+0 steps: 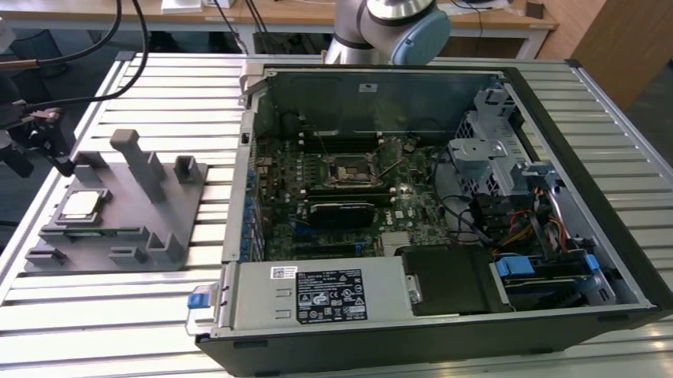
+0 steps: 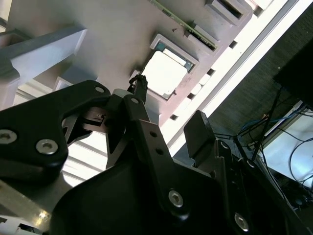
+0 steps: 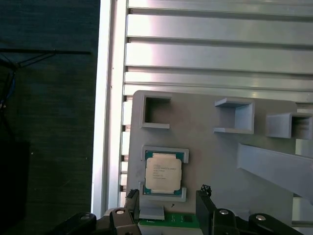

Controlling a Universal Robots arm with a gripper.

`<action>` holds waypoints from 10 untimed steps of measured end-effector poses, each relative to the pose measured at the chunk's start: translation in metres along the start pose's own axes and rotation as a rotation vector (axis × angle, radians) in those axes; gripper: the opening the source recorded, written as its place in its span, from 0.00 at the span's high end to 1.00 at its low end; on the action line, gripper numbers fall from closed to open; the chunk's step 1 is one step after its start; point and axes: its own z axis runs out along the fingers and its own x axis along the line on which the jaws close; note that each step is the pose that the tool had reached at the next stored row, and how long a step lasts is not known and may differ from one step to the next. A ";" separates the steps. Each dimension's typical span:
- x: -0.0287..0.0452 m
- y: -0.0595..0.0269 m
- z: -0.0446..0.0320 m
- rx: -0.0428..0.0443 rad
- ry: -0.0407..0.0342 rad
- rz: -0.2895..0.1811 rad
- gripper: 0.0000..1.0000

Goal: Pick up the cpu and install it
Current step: 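Pick up the cpu and move it towards the insertion slot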

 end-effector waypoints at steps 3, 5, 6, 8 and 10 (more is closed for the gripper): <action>0.0000 0.0000 0.0008 0.0007 -0.0001 0.000 0.42; 0.0000 0.0000 0.0013 0.0013 -0.0001 0.000 0.42; 0.0000 0.0000 0.0014 0.0015 -0.0001 0.000 0.42; 0.0000 0.0000 0.0017 0.0019 -0.0001 0.000 0.42; 0.0000 0.0000 0.0021 0.0022 -0.0001 0.000 0.42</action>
